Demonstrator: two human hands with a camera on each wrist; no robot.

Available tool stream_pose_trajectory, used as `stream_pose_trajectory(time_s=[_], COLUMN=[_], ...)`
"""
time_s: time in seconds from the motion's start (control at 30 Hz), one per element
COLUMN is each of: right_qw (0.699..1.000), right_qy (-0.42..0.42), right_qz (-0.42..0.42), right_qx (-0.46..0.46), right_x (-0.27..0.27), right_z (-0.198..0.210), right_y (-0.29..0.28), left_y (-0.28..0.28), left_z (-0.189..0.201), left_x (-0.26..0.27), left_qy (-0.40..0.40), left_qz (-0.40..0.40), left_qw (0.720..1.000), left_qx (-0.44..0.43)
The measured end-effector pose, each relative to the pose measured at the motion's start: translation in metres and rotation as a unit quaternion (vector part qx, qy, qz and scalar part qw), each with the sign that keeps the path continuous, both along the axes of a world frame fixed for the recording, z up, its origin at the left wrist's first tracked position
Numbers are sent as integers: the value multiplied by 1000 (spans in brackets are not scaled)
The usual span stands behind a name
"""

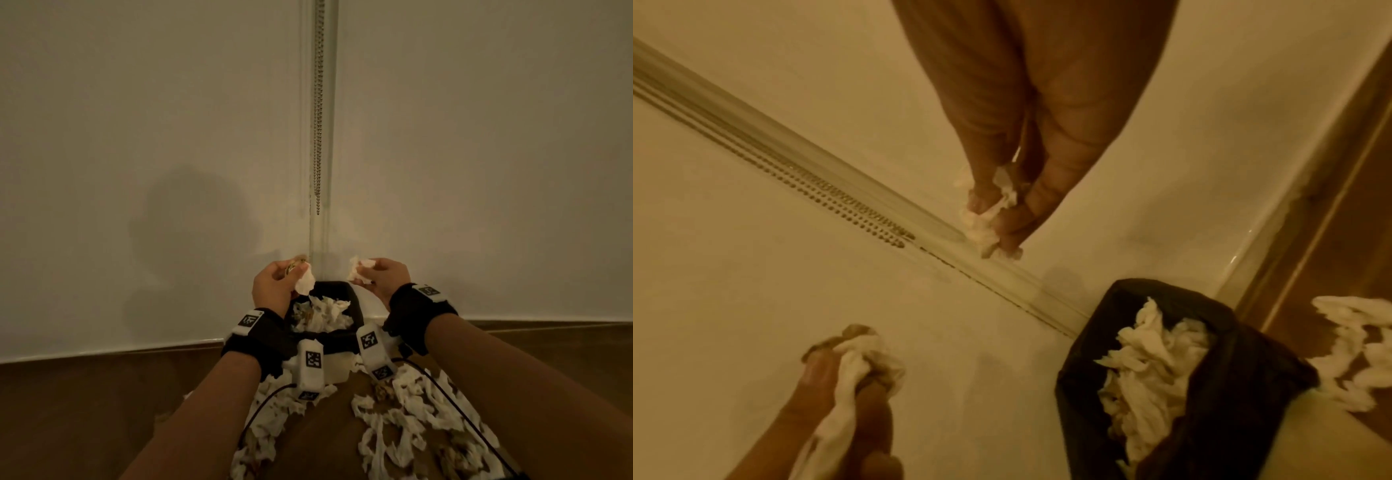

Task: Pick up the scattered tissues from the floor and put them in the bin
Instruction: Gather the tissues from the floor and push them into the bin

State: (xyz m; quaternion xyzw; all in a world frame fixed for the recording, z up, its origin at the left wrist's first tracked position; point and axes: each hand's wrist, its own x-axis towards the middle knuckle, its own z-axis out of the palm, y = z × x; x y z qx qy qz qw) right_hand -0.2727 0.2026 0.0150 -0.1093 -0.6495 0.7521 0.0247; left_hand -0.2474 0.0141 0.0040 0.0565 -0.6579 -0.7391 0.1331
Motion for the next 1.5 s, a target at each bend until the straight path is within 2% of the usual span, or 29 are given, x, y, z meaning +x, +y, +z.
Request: stream_pose_trajectory(time_s=[0.13, 0.23, 0.27, 0.3, 0.33, 0.4, 0.5, 0.6, 0.73, 0.83, 0.93, 1.1, 1.3, 1.43, 1.5], right_qw=[999, 992, 984, 956, 938, 966, 986, 981, 982, 972, 967, 951, 901, 861, 826], right_qy=[-23, -96, -133, -134, -131, -162, -135, -133, -125, -104, -74, -51, -69, -112, -119], right_qz=[-32, -15, -4, 3, 22, 59, 68, 56, -18, -24, -27, 80, 222, 304, 360], right_qx=[-2, 78, 121, 262, 320, 191, 72, 131, 138, 211, 241, 295, 366, 392, 416], right_x=[-21, -32, -31, -30, -31, -38, -46, -51, -47, -32, -16, 16, 61, 94, 109], right_z=[-34, -66, -73, -84, -93, -108, -130, -136, -138, -137, -132, -130, -168, -212, -234], right_y=[5, -5, -13, -20, -23, -27, -26, -22, -26, -35, -46, -74, -126, -156, -169], left_y=[1, -1, -2, -3, -4, -3, 8, 21, 19, 4, -18, -75, -141, -171, -179], left_z=[-14, -27, -33, -40, -48, -67, -90, -105, -114, -117, -115, -130, -188, -242, -264], left_x=[-11, -26, -32, -38, -43, -53, -65, -66, -65, -56, -35, 10, 86, 139, 162], left_qy=[17, -2, -12, -24, -37, -71, -151, -200, -171, -156, -146, -173, -275, -315, -339], left_qz=[-4, 0, -4, -8, -14, -39, -106, -135, -81, -46, -37, -36, -23, -20, -49], left_qw=[998, 990, 986, 982, 976, 968, 966, 962, 978, 982, 981, 963, 926, 872, 843], left_qx=[-61, -141, -166, -190, -214, -239, -180, -129, -91, -94, -120, -203, -259, -373, -415])
